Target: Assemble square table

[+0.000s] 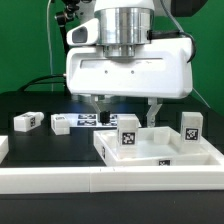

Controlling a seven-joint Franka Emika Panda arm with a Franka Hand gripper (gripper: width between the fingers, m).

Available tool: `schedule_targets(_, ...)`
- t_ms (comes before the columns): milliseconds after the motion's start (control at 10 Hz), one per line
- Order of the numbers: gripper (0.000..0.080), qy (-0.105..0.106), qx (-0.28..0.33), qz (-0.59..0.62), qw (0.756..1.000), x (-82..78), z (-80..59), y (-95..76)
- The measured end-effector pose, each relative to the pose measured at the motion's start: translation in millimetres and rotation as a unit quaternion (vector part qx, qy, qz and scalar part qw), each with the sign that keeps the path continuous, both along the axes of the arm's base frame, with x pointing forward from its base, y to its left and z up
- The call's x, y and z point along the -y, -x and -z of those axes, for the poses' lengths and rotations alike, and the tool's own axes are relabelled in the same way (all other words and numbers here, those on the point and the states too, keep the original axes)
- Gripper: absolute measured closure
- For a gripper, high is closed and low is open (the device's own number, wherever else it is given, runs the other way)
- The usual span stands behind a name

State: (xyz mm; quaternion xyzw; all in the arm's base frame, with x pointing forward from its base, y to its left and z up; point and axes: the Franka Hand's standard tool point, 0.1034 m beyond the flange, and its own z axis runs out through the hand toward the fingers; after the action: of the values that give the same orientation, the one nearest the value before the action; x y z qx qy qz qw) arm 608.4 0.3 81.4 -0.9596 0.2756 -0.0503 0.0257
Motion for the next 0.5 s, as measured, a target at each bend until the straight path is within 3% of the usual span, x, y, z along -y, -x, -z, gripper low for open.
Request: schedule_targets(500, 0.0151, 0.013, 0.002, -0.117, 0.993, -3.7, 0.9, 0.4)
